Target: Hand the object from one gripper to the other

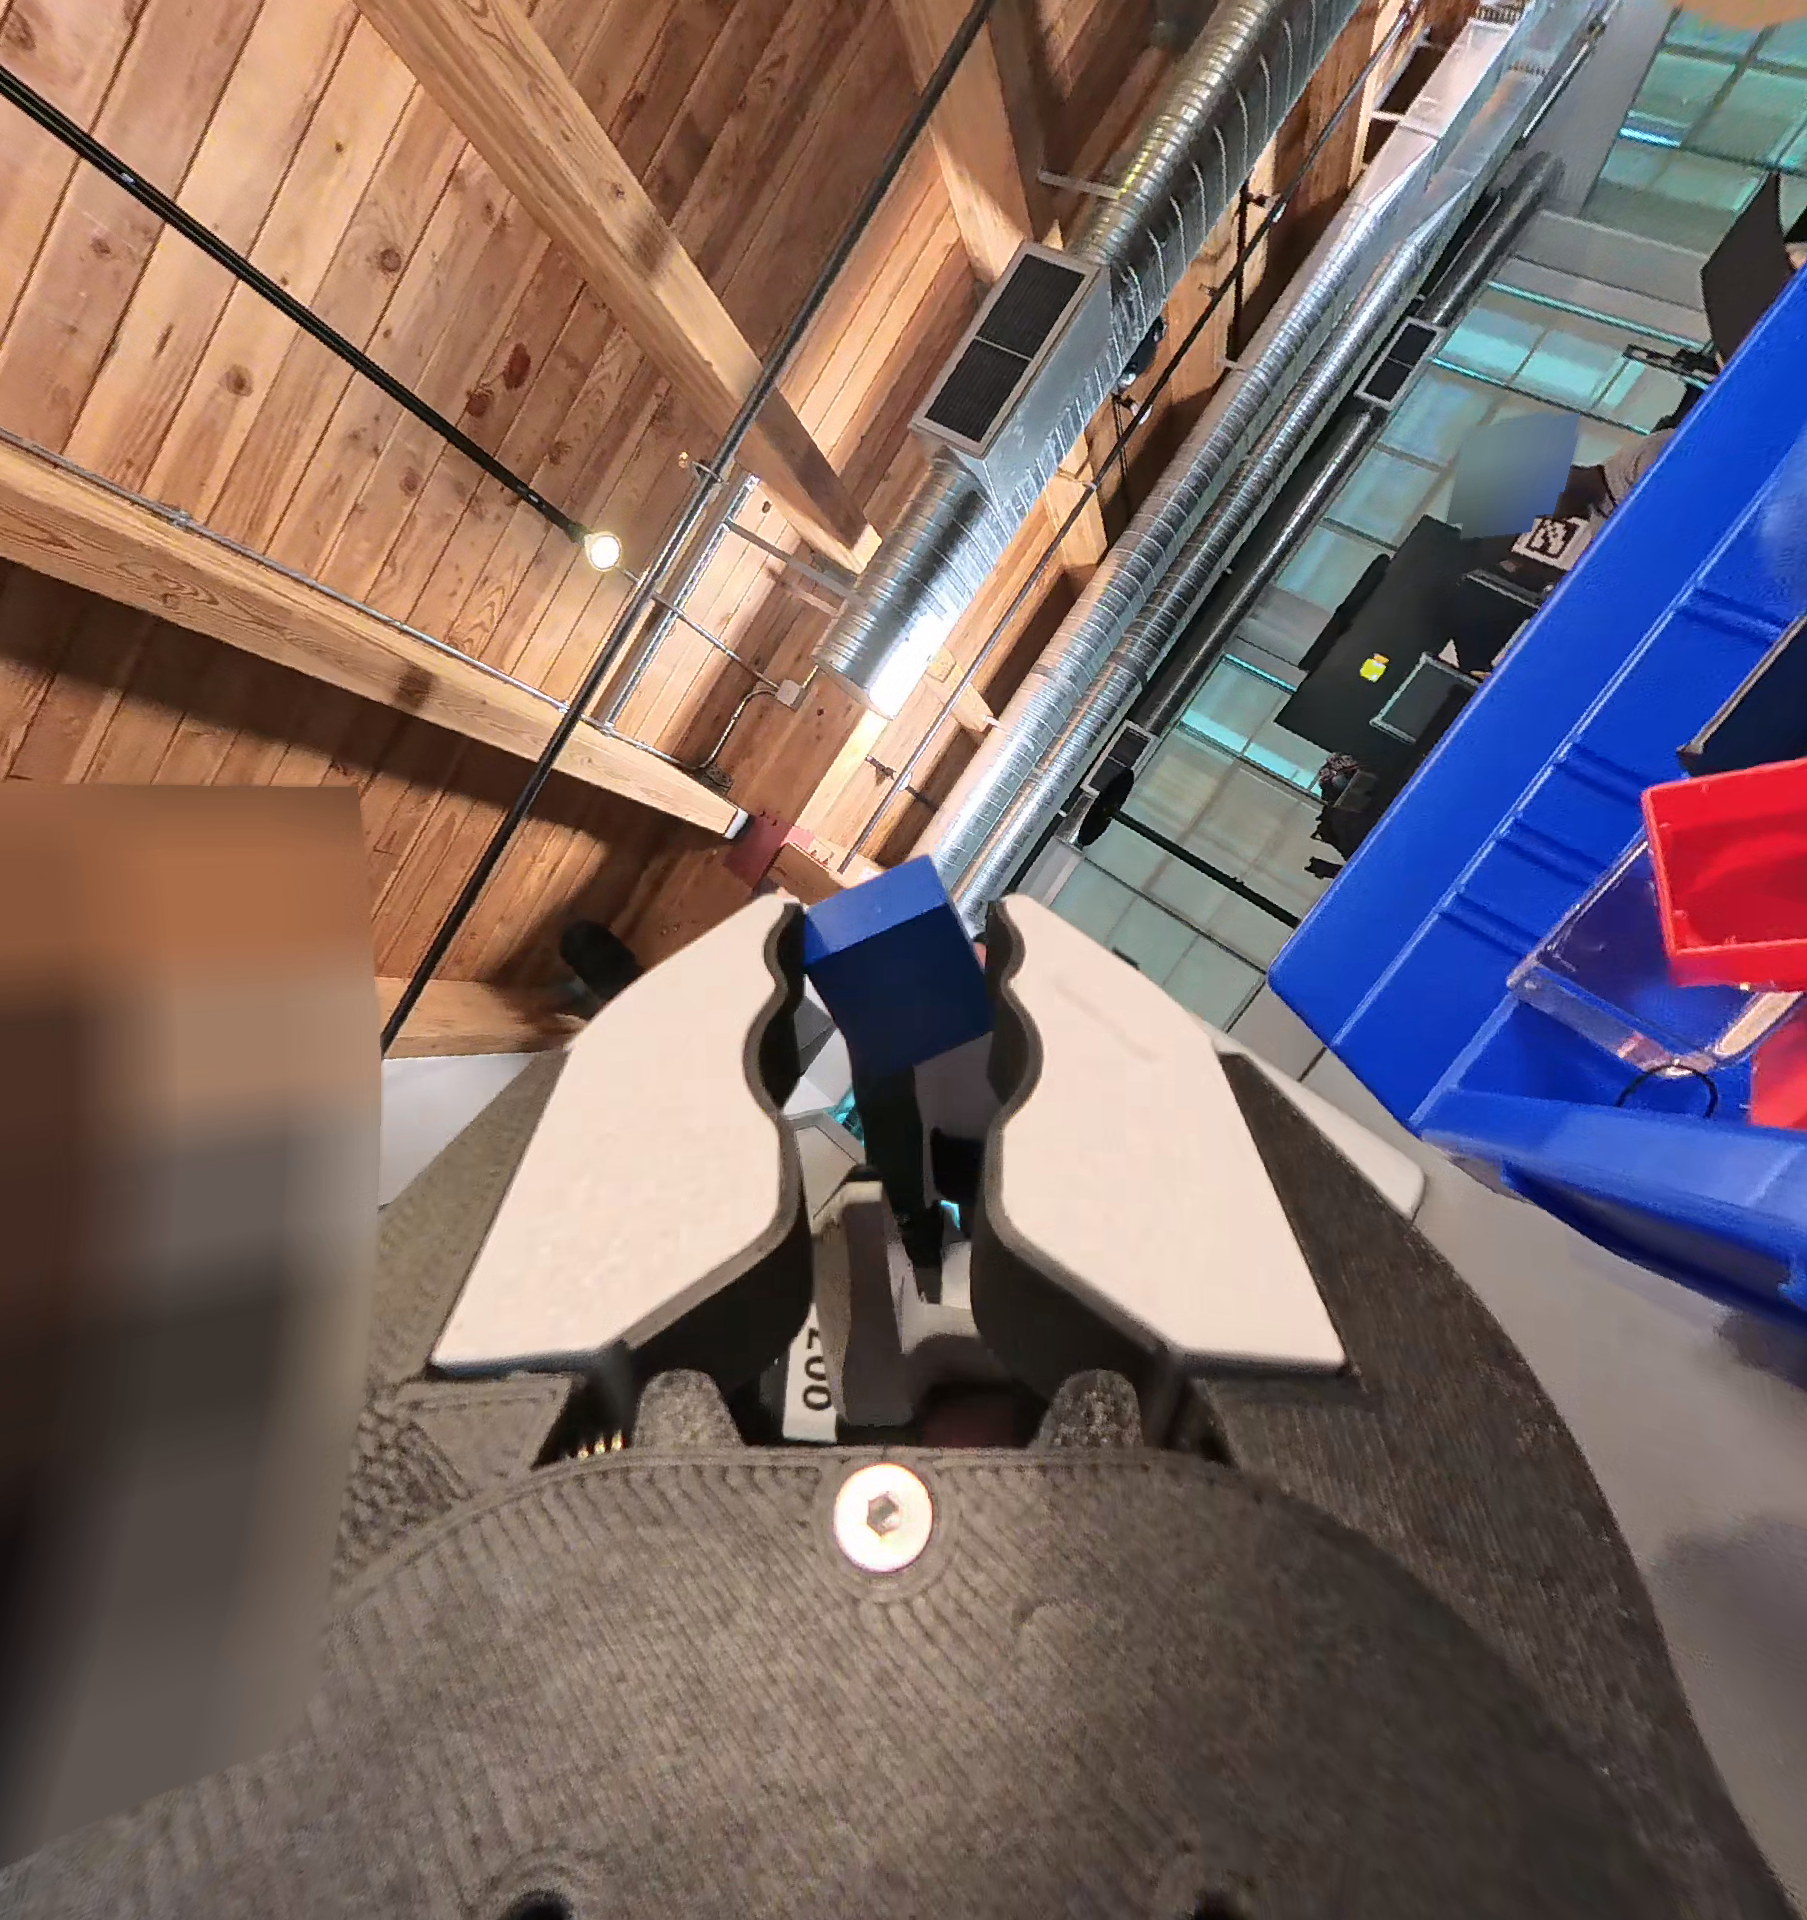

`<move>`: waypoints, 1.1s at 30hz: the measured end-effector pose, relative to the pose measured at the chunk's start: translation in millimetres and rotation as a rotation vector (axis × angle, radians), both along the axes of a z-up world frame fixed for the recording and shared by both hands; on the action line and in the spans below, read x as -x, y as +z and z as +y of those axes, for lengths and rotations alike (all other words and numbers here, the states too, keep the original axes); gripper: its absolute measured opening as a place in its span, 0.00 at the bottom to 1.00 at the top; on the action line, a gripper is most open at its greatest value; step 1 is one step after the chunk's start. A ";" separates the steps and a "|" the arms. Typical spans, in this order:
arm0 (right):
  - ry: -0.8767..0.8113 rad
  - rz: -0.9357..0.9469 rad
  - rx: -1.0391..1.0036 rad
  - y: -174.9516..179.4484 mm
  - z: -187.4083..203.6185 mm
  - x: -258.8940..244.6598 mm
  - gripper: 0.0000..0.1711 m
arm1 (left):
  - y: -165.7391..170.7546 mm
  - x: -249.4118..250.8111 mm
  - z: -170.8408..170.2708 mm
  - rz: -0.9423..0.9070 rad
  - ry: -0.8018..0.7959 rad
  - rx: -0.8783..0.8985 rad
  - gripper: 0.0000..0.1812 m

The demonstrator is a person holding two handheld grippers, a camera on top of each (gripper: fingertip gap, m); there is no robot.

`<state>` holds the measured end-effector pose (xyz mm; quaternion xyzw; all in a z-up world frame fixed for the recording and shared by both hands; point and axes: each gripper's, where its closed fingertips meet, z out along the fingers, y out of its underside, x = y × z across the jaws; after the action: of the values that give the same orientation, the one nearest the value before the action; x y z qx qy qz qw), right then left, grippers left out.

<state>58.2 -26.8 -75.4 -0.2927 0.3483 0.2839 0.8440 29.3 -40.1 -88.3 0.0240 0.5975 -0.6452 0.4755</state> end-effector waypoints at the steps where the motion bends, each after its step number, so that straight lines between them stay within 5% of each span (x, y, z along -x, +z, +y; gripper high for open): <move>1: 0.006 0.000 0.003 -0.4 1.6 1.2 0.20 | -1.4 -1.2 -0.3 -0.016 0.023 -0.018 0.29; 18: 0.026 -0.033 0.106 -8.2 16.0 6.9 0.20 | -4.6 -12.8 7.8 -0.108 0.167 -0.114 0.16; 26: -0.131 -0.221 0.454 -13.6 6.3 -0.5 0.27 | -4.0 -28.8 21.7 0.292 -0.036 0.039 0.16; 33: -0.652 -0.848 1.076 -7.1 -21.7 -3.3 0.29 | 1.3 -12.8 16.8 0.882 -0.554 0.290 0.16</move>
<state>61.5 -48.5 -82.5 -0.6303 0.1534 -0.3261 0.6876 42.1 -23.3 -86.9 -0.1585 0.6167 -0.7710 -0.0099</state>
